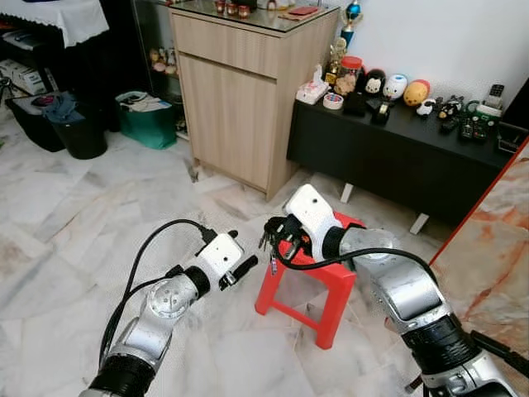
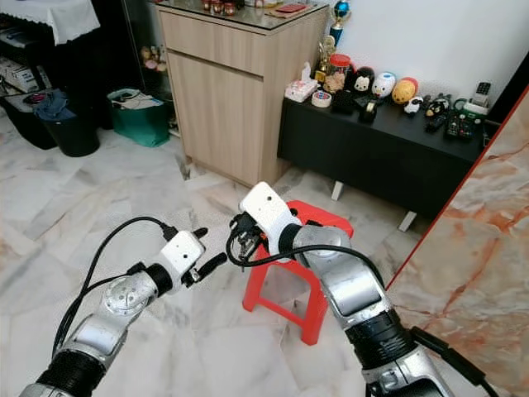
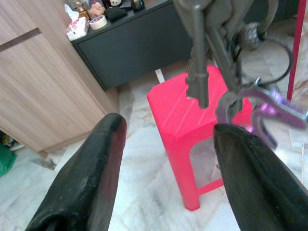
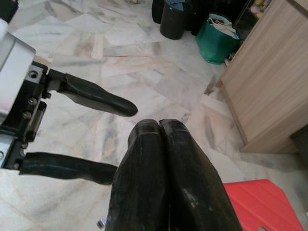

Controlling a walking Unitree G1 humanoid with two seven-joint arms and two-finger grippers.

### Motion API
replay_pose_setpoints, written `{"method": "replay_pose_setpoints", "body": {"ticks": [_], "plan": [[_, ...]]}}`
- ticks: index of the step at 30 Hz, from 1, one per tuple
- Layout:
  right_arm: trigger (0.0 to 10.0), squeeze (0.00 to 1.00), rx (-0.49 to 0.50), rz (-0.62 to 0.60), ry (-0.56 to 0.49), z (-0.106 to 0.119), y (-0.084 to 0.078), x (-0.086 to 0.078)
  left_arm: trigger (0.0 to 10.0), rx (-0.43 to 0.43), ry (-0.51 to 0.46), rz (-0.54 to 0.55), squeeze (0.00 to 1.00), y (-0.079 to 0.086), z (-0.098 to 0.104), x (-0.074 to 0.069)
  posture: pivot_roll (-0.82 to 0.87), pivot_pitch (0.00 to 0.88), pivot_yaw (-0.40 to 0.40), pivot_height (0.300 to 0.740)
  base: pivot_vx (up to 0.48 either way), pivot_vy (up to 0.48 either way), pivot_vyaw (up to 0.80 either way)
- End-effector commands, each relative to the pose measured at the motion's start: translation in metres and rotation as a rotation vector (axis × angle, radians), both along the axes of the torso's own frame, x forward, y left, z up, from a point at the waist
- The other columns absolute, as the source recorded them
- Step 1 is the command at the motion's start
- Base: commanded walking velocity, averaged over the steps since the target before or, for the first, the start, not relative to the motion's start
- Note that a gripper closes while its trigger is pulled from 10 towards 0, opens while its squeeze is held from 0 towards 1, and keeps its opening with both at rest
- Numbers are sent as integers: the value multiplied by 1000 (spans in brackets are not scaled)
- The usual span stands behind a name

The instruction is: Hang keys on a hook

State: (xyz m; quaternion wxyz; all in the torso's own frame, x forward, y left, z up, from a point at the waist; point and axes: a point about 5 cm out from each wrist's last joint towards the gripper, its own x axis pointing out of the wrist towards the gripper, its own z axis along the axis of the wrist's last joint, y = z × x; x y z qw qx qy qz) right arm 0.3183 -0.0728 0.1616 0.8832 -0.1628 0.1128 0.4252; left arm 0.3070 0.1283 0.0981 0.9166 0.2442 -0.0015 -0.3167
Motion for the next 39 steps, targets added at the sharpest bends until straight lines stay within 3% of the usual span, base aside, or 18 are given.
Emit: {"method": "replay_pose_setpoints", "body": {"ticks": [1,10,39], "plan": [[10000,0,17,-1,-31,11,2,3,10000,-16,-12,-2,0,-3,5,3,69,0,-100,740,0,0,0],[10000,0,37,28,-20,11,15,-2,10000,-18,-23,3,0,-4,6,3,73,0,-102,740,0,0,0],[10000,0,22,36,-13,11,12,-2,10000,-48,-108,68,0,-3,15,8,70,0,-99,740,0,0,0]]}}
